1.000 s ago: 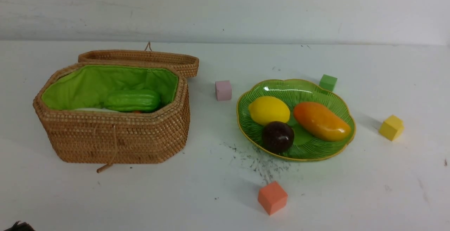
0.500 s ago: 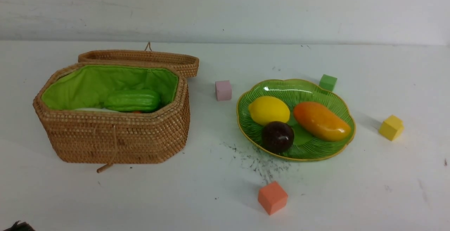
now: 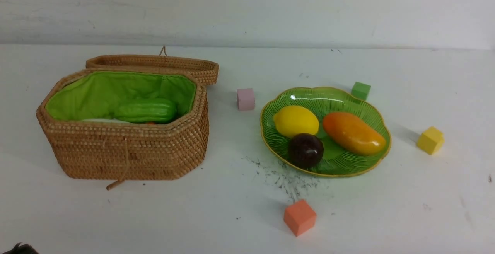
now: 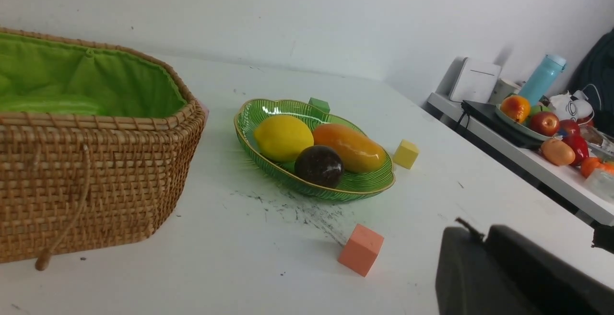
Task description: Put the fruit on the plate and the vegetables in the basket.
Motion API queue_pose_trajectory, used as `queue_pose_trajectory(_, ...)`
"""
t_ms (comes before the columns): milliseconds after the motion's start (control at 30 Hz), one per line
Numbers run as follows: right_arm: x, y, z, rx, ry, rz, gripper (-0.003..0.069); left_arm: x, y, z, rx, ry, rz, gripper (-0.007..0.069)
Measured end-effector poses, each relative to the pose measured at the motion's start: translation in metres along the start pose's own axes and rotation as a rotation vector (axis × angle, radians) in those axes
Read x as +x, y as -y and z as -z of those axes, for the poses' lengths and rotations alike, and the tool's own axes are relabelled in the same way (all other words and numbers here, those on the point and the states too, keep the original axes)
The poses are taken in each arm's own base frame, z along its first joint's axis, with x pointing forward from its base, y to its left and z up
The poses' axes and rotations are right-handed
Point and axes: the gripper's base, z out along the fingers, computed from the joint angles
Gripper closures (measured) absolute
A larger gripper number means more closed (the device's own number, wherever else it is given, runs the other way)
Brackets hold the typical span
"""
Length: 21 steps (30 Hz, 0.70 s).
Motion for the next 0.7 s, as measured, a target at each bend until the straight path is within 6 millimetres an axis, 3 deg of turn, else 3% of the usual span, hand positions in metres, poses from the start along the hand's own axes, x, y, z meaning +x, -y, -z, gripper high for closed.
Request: queue_pose_trajectory(700, 0.0000, 0.0001, 0.0000, 0.001, 0.001, -0.001, 0.0659, 0.0026, -0.0010, -0.0010, -0.001, -0.006, -0.002, 0.0550)
